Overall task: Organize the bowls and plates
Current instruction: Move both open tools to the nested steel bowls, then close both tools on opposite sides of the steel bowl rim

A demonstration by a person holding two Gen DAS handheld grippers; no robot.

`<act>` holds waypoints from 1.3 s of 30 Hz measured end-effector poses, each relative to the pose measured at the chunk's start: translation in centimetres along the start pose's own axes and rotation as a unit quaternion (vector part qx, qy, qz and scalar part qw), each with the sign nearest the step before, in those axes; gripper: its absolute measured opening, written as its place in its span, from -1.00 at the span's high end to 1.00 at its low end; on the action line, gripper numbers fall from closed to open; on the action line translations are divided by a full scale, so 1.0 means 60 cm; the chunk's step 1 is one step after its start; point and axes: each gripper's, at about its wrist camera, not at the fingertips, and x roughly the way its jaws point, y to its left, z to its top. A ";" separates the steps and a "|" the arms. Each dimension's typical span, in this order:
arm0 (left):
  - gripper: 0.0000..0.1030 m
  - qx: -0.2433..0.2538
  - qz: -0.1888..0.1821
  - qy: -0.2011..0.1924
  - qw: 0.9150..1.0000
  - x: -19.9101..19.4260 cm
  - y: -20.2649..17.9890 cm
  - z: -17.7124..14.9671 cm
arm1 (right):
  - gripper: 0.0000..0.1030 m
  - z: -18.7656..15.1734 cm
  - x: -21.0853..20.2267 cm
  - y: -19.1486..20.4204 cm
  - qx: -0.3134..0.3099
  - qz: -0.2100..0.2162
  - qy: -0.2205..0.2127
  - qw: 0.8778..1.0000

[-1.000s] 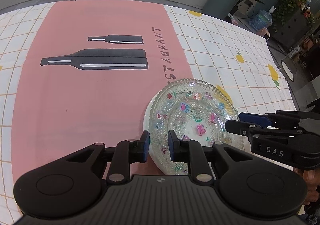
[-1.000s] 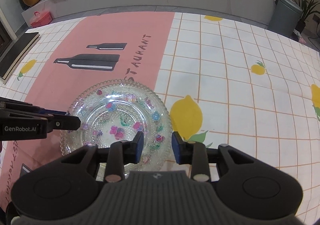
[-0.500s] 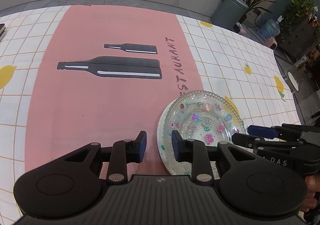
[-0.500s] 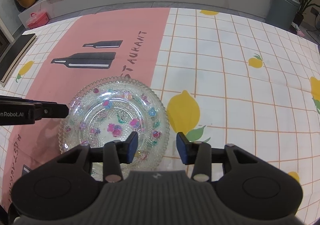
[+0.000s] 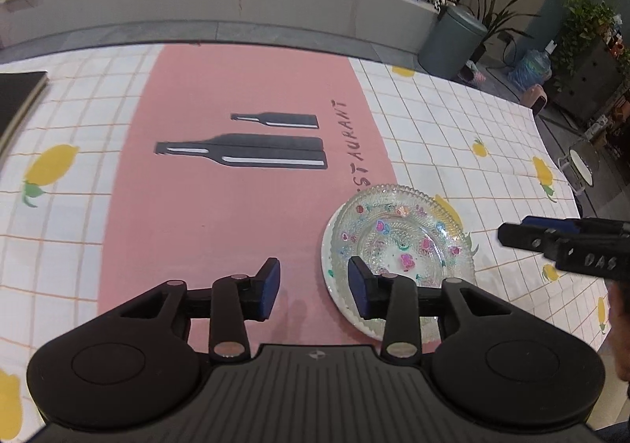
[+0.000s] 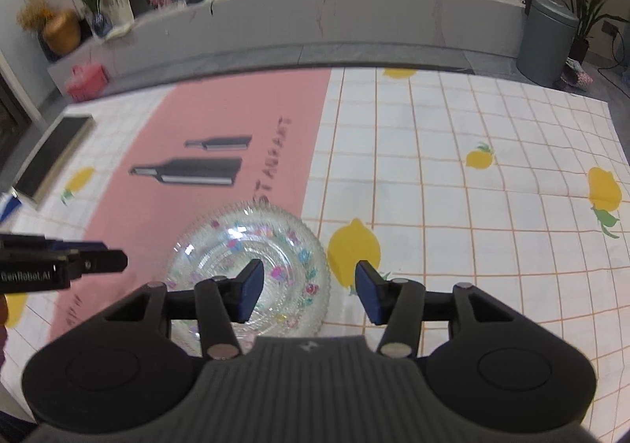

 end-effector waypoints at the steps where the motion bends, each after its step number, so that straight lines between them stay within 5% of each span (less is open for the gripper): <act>1: 0.14 0.000 0.001 -0.002 1.000 -0.007 -0.001 -0.003 | -0.02 -0.002 -0.009 0.000 0.001 0.000 -0.004 1.000; 16: -0.03 0.018 -0.026 -0.002 1.000 -0.046 -0.066 -0.096 | -0.33 -0.088 -0.075 0.051 -0.003 0.029 -0.020 0.999; 27: -0.26 0.001 -0.033 -0.067 0.997 -0.108 -0.068 -0.115 | -0.35 -0.117 -0.094 0.046 0.022 0.030 -0.023 0.999; 39: -0.29 0.042 -0.049 -0.015 0.998 -0.082 -0.101 -0.152 | -0.44 -0.160 -0.090 0.046 0.037 0.023 -0.005 0.999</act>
